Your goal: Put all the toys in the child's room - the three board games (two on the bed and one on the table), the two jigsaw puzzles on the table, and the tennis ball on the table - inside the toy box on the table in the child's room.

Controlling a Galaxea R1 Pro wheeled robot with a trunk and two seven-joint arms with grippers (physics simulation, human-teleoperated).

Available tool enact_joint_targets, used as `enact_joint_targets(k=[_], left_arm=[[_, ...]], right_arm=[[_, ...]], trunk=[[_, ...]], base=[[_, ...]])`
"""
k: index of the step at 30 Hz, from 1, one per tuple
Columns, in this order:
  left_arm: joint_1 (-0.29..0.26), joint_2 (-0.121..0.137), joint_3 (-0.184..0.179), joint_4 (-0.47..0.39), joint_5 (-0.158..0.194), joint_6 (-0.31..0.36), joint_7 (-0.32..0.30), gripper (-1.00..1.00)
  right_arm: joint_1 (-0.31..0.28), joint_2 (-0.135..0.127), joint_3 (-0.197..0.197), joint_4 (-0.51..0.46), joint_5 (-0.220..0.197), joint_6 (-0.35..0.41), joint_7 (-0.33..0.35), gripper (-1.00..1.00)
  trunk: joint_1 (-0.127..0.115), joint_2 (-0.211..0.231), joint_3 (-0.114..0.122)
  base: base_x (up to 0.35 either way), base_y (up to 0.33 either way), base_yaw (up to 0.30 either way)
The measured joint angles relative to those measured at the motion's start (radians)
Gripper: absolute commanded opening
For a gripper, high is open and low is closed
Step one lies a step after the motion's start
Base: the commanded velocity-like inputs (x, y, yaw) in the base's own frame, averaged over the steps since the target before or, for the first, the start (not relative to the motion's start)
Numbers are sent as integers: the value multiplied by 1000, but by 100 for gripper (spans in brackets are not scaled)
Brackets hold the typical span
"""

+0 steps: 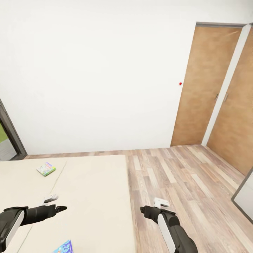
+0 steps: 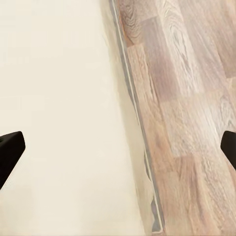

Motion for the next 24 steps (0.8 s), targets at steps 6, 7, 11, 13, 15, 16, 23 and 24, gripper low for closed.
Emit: enact_joint_targets(k=[6, 7, 11, 13, 15, 16, 23, 24], left_arm=[[0, 0, 0, 0, 0, 0, 0, 100], [0, 0, 0, 0, 0, 0, 0, 100], [0, 0, 0, 0, 1, 0, 0, 100], [0, 0, 0, 0, 1, 0, 0, 100], [0, 0, 0, 0, 1, 0, 0, 100], [0, 0, 0, 0, 1, 0, 0, 100], [0, 0, 0, 0, 1, 0, -1, 100], [0, 0, 0, 0, 1, 1, -1, 100]], right_arm=[[0, 0, 0, 0, 0, 0, 0, 100], [0, 0, 0, 0, 0, 0, 0, 100], [0, 0, -1, 1, -1, 1, 0, 100], [0, 0, -1, 1, -1, 1, 0, 100], [0, 0, -1, 1, -1, 1, 0, 100], [0, 0, -1, 1, -1, 1, 0, 100], [0, 0, 0, 1, 0, 0, 0, 100], [0, 0, 0, 1, 0, -1, 0, 100]], trunk=[[0, 0, -2], [0, 0, -3], [0, 0, -8], [0, 0, -11], [0, 0, -14], [0, 0, -15], [0, 0, -19], [0, 0, -19]], base=[[0, 286, -23], [0, 229, -10], [0, 135, -6], [0, 68, -3], [-4, 47, -2], [-23, 57, -1], [-90, 143, -1], [-82, 155, 0]])
